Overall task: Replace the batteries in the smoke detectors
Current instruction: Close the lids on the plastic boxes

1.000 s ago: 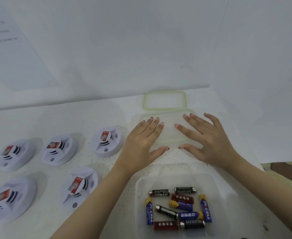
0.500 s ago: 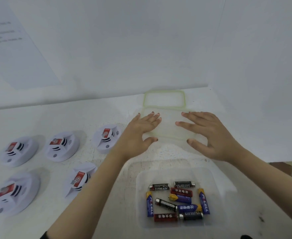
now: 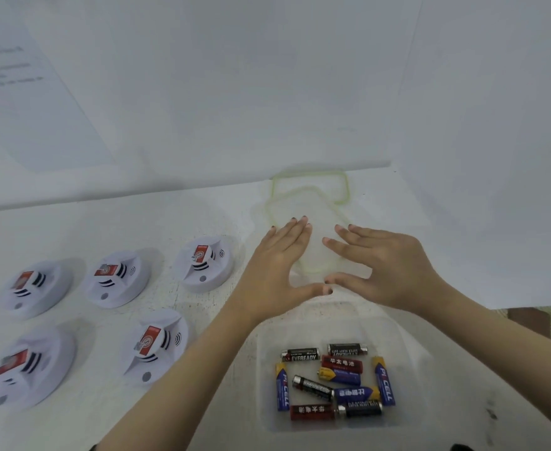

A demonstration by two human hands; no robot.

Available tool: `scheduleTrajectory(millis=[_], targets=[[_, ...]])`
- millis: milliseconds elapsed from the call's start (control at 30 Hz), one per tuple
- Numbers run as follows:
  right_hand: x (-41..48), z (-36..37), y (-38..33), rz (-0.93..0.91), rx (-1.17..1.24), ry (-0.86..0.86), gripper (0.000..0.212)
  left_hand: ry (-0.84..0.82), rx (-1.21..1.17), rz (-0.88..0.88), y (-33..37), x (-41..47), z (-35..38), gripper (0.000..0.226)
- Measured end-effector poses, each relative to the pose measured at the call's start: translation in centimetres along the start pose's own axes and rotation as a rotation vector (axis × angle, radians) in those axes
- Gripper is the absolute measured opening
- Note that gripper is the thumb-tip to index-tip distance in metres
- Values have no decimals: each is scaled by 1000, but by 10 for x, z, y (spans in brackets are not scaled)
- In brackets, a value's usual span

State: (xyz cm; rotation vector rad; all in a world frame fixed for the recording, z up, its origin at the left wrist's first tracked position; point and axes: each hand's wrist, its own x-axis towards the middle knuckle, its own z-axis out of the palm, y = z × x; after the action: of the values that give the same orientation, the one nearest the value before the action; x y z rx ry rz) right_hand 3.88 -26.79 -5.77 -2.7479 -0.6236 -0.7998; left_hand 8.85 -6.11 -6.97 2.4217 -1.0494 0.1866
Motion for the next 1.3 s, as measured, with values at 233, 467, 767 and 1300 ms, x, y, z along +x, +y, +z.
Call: scheduleTrajectory(millis=[233,467,767,1300], targets=[[-3,-4,18,-141,-42,-41,37,272,136,70,-1,3,11,72],[-6,9,19,-204,-43,75,31,309,236,125,-2,5,15,64],[-2,-6,29,271,443,-64,45,237,-354,-483,-12,13,-25,41],[26,-14,33,726,913,-244,20,163,-606,-693,-18,18,-43,20]])
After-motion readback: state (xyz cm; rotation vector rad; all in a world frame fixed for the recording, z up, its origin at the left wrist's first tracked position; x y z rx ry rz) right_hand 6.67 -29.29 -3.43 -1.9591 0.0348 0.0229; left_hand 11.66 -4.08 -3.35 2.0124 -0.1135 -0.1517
